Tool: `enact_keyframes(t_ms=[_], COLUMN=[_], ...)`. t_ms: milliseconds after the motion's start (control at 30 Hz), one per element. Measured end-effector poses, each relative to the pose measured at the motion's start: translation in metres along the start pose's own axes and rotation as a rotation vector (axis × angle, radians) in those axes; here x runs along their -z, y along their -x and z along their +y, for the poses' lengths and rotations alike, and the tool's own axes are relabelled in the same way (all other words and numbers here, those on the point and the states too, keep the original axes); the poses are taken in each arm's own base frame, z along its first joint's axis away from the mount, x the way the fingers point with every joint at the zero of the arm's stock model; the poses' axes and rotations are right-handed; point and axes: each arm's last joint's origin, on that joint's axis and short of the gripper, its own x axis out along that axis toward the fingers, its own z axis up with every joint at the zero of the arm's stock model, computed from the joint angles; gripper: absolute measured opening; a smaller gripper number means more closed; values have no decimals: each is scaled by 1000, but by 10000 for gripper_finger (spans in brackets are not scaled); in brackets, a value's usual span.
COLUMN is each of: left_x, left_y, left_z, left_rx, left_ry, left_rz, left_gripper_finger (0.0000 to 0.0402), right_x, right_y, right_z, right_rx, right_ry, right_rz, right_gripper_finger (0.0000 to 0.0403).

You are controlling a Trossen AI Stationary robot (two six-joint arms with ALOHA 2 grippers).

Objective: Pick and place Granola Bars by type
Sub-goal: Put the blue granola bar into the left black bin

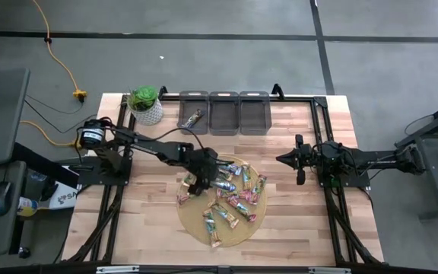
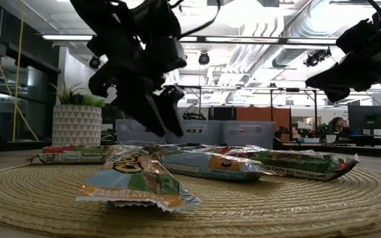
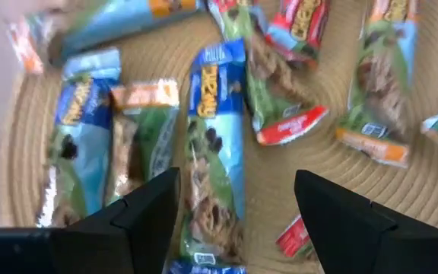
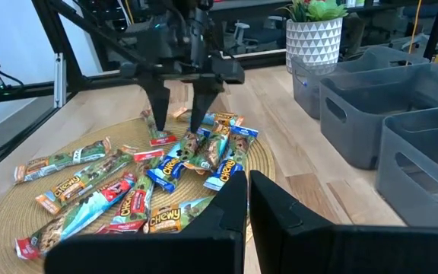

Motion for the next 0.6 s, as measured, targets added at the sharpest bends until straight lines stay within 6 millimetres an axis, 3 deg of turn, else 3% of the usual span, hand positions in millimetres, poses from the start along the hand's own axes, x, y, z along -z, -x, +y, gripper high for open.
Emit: enact_keyframes(t_ms=[233,600], left_x=[3,5], left_y=[-4,-29], left_z=[1,5], left_rx=[-17,-3], left_ry=[-20,-10], left_rz=[17,68], left_gripper_finger=[257,257], right_x=[0,0], right_y=[0,-1], right_z=[0,0], right_rx=[0,1], right_ry=[0,0], right_rz=[1,5], right_gripper_finger=[0,0])
